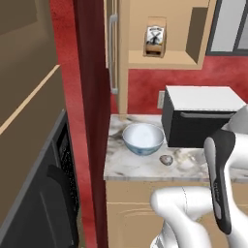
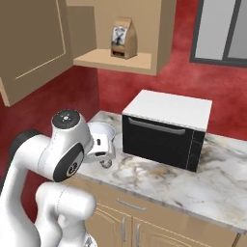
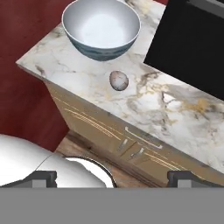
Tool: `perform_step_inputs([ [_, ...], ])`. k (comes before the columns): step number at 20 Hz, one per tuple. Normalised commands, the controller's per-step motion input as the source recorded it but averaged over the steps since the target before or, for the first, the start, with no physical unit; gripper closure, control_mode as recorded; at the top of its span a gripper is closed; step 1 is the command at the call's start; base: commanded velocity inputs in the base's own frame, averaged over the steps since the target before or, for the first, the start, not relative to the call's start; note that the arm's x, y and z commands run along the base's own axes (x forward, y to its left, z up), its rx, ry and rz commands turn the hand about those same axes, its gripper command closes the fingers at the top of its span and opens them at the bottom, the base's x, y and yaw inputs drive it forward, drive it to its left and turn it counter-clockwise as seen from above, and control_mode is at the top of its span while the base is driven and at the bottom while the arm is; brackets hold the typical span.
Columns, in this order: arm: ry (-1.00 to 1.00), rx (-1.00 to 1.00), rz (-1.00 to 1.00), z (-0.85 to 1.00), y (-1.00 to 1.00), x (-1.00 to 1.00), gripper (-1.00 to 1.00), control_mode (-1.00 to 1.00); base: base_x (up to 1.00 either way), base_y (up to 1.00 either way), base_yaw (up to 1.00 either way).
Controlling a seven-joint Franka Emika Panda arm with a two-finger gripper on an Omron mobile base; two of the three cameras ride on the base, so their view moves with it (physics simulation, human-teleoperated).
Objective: Pick the egg and butter from the fridge and place them by the bowl for mixing.
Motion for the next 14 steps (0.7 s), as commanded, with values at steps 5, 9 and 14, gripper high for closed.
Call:
perform_step_inputs([
  [5,0.0,0.0,0.0,0.0,0.0,0.0,-1.0,1.0,-0.81,-0.12,-0.01],
  [9,0.0,0.0,0.0,0.0,0.0,0.0,-1.0,1.0,-0.86,-0.15,0.06],
  [14,0.0,0.0,0.0,0.0,0.0,0.0,-1.0,1.0,-0.6,-0.21,0.44],
])
